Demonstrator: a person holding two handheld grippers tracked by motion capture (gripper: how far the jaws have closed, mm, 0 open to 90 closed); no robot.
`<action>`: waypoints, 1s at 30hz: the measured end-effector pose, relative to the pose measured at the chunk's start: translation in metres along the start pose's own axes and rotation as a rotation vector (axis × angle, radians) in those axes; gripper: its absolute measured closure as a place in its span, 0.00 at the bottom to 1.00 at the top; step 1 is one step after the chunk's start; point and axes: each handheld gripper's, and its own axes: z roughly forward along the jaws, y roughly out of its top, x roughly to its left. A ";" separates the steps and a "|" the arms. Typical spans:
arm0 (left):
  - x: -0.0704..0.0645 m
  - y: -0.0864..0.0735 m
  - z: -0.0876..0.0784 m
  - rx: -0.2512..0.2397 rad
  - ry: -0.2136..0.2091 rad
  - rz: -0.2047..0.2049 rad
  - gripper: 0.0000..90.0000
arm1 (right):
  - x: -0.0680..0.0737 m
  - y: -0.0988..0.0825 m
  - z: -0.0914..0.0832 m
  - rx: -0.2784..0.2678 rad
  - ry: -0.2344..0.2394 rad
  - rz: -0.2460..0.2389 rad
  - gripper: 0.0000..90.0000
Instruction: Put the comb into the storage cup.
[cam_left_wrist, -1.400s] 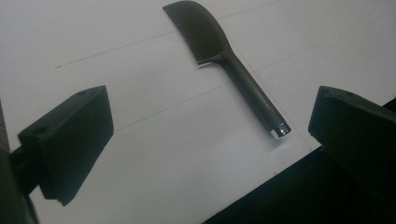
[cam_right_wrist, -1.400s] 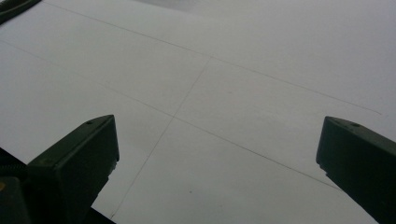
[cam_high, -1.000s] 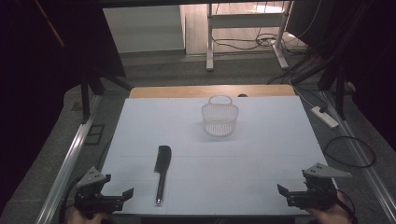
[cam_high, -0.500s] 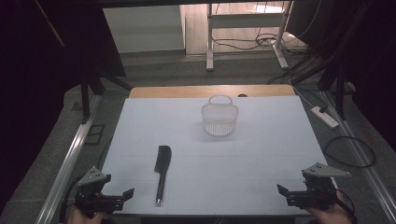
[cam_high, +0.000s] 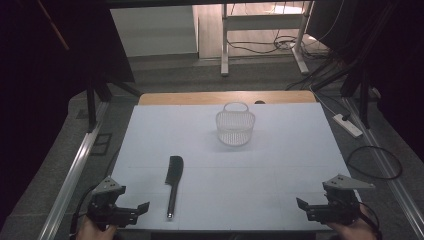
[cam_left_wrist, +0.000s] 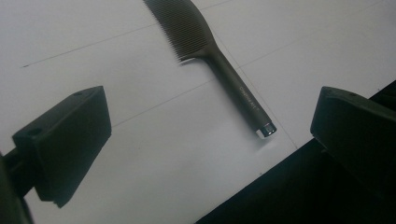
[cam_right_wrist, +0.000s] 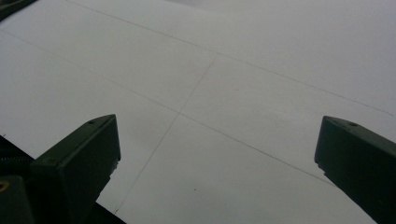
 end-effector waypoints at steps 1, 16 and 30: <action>0.000 0.000 0.000 -0.001 0.000 -0.001 0.00 | 0.000 0.000 0.000 0.000 0.001 -0.001 0.01; 0.000 0.014 0.014 0.014 -0.034 -0.002 0.00 | 0.000 0.000 0.001 0.002 0.011 -0.007 0.01; -0.002 0.033 0.031 0.050 -0.031 0.056 0.00 | 0.000 0.000 0.001 0.005 0.009 -0.005 0.01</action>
